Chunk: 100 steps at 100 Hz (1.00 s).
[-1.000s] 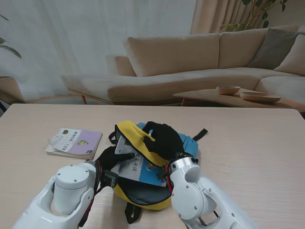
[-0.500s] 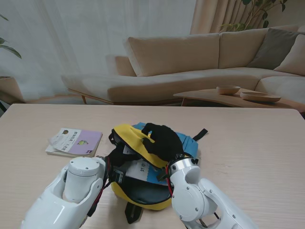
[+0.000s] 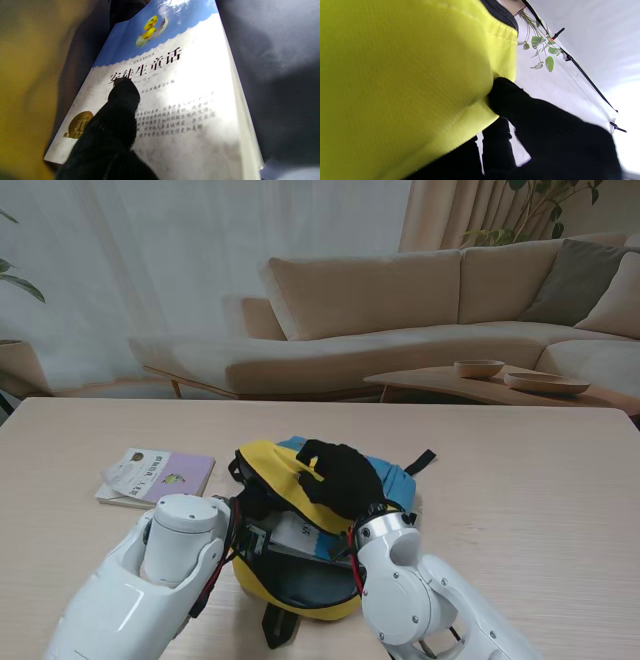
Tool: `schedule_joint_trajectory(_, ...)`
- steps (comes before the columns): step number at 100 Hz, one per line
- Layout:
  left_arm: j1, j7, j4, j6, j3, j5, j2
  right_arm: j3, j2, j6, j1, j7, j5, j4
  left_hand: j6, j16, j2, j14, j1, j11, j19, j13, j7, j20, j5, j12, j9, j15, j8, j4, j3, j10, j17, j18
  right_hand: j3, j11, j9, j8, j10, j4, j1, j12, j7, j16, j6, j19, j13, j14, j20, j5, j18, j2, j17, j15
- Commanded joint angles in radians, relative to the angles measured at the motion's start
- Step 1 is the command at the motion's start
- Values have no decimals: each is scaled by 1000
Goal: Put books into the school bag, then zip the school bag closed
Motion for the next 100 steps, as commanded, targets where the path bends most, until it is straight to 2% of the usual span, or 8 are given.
schedule_joint_trajectory(1, -16, -24, 0, 12, 7, -5, -12, -3, -6, -9, -8, 15, 2, -16, -73, -2, 141, 34, 148, -7, 41, 5, 98, -7, -4, -18, 4, -6, -20, 29, 148, -32, 13, 9, -5, 22, -18, 105, 22, 77, 83, 23, 198, 15, -119, 47, 12, -32, 19, 29, -12, 91, -2, 33)
schedule_joint_trajectory(14, -31, -32, 17, 13, 19, 12, -10, 0, -5, -13, -8, 16, 3, -16, -58, -10, 113, 37, 148, -68, 32, -16, 90, -16, -48, -27, -16, -24, -80, 30, 126, -27, -2, -2, -5, 22, -18, 105, 22, 77, 83, 23, 198, 15, -119, 47, 12, -32, 19, 29, -11, 91, -1, 33)
schedule_joint_trajectory(25, -32, -46, 12, 12, 21, 33, -2, 3, -6, -14, -7, 15, 7, -15, -3, -48, 75, 26, 148, -258, 19, -80, 22, -41, -120, -28, -76, -106, -219, 47, 21, -7, -25, -28, -5, 22, -18, 106, 22, 77, 83, 23, 197, 15, -119, 46, 11, -33, 19, 29, -11, 91, -3, 33)
schedule_joint_trajectory(30, -31, -48, 8, 11, 20, 41, 0, 3, -6, -14, -7, 15, 9, -14, 6, -78, 69, 20, 141, -256, 15, -112, -12, -60, -145, -86, -137, -151, -270, 68, -39, 3, -40, -38, -5, 22, -18, 106, 22, 77, 82, 23, 197, 15, -119, 46, 11, -33, 19, 29, -12, 90, -3, 33)
schedule_joint_trajectory(45, -21, -50, -6, 20, 12, 51, 3, 6, -7, -16, -8, 14, 15, -14, 38, -121, 28, 16, -86, -175, 4, -164, -144, -89, -174, -377, -287, -212, -355, 45, 175, 14, -66, -57, -4, 22, -18, 106, 22, 77, 83, 23, 197, 15, -119, 46, 11, -33, 19, 29, -13, 89, -3, 33)
schedule_joint_trajectory(55, -13, -50, -17, 28, 6, 61, 5, 7, -7, -20, -9, 14, 17, -13, 61, -163, 19, 13, -206, -219, -38, -195, -244, -119, -209, -439, -336, -278, -414, 63, 280, 22, -86, -60, -3, 22, -18, 106, 22, 77, 82, 23, 197, 15, -119, 46, 11, -33, 19, 29, -12, 88, -4, 33)
schedule_joint_trajectory(85, -5, -77, -63, 65, -5, 115, 22, 12, -8, -24, -10, 13, 26, -14, 99, -335, 4, -14, -319, -371, -308, -341, -518, -343, -251, -586, -476, -520, -647, 63, 304, 48, -206, -100, -2, 21, -18, 106, 22, 78, 81, 23, 196, 15, -121, 45, 11, -33, 19, 32, -11, 88, -5, 33)
schedule_joint_trajectory(100, 6, -91, -107, 98, -12, 170, 34, 16, -8, -25, -8, 13, 29, -13, 113, -383, 24, -34, -348, -406, -378, -404, -674, -399, -251, -613, -521, -574, -744, 68, 270, 56, -250, -133, -1, 22, -18, 107, 22, 78, 81, 23, 196, 15, -121, 45, 11, -33, 19, 32, -11, 88, -6, 33)
